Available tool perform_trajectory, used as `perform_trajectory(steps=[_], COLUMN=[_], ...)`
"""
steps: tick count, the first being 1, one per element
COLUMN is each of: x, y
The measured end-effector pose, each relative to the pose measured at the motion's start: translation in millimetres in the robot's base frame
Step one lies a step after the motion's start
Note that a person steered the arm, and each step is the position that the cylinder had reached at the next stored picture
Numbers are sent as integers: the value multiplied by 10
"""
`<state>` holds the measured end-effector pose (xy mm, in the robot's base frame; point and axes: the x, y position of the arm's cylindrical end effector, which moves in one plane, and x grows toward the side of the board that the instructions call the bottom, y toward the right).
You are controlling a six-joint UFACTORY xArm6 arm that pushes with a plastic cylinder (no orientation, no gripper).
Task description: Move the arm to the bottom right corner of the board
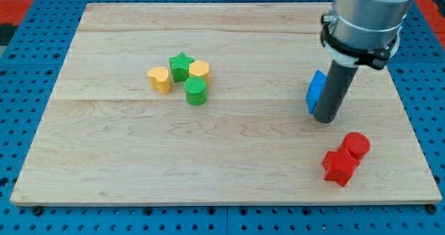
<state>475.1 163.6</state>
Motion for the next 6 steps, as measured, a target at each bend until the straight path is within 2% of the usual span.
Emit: perform_trajectory(steps=[2,3,4,5,6], x=[-408,-436,152,1130,1431], y=[117,946,1473,1355,1178])
